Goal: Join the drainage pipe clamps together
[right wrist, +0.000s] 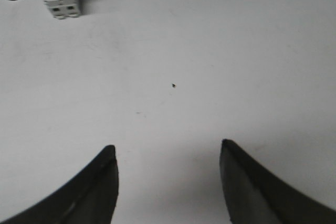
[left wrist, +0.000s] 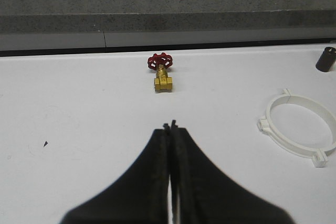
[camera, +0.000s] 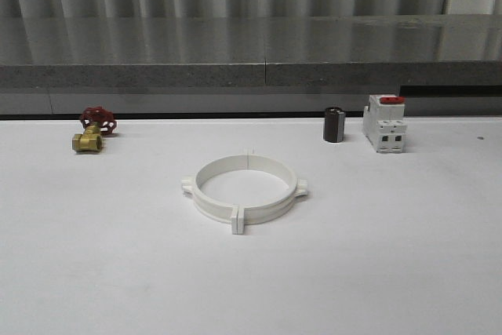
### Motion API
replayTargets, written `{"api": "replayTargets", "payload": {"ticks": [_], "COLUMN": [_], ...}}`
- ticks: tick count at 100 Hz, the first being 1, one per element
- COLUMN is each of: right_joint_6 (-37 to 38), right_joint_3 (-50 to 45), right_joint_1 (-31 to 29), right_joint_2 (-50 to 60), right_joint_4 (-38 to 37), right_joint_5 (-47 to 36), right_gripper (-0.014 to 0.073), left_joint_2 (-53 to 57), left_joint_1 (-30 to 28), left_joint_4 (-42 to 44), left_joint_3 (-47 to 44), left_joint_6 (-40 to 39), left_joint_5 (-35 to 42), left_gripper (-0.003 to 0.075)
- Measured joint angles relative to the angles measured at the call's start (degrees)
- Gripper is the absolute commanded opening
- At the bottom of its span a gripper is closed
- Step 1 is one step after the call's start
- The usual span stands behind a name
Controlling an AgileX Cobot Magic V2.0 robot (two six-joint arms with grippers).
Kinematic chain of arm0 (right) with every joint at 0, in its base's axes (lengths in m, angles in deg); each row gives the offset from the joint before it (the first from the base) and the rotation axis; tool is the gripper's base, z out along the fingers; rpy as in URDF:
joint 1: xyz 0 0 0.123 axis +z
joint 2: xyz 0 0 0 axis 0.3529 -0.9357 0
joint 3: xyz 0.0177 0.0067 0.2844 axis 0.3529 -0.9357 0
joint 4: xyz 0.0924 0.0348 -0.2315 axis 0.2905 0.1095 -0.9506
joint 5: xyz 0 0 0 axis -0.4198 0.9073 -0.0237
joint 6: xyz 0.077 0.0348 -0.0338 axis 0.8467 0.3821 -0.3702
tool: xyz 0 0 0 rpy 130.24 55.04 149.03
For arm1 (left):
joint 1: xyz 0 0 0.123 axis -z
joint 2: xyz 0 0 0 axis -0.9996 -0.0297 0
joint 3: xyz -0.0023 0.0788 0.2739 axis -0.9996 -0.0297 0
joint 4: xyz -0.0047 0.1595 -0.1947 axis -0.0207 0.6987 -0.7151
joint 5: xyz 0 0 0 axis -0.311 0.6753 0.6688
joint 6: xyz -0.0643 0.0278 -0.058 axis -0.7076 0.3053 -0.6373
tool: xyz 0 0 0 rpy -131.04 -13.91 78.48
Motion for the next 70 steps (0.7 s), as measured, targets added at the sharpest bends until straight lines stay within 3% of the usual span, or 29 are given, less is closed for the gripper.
{"api": "replayTargets", "payload": {"ticks": [8, 24, 47, 70], "right_joint_6": [0.0, 0.0, 0.0, 0.0], "right_joint_3": [-3.9, -9.8, -13.0, -13.1], "right_joint_1": [-1.2, -1.8, -1.8, -1.8], "right_joint_2": [6.3, 17.7, 28.9, 32.4], "right_joint_4": [-0.1, -0.1, -0.1, -0.1], "right_joint_5": [0.7, 3.5, 5.4, 6.1], "right_gripper": [0.0276, -0.0123, -0.0118, -0.0118], "left_joint_2": [0.0, 0.0, 0.0, 0.0], "left_joint_1": [0.0, 0.0, 0.0, 0.0], "left_joint_4": [0.0, 0.0, 0.0, 0.0], "left_joint_3": [0.0, 0.0, 0.0, 0.0], "left_joint_6": [0.0, 0.0, 0.0, 0.0], "left_joint_5": [0.0, 0.0, 0.0, 0.0], "left_gripper": [-0.0020, -0.0020, -0.0020, -0.0020]}}
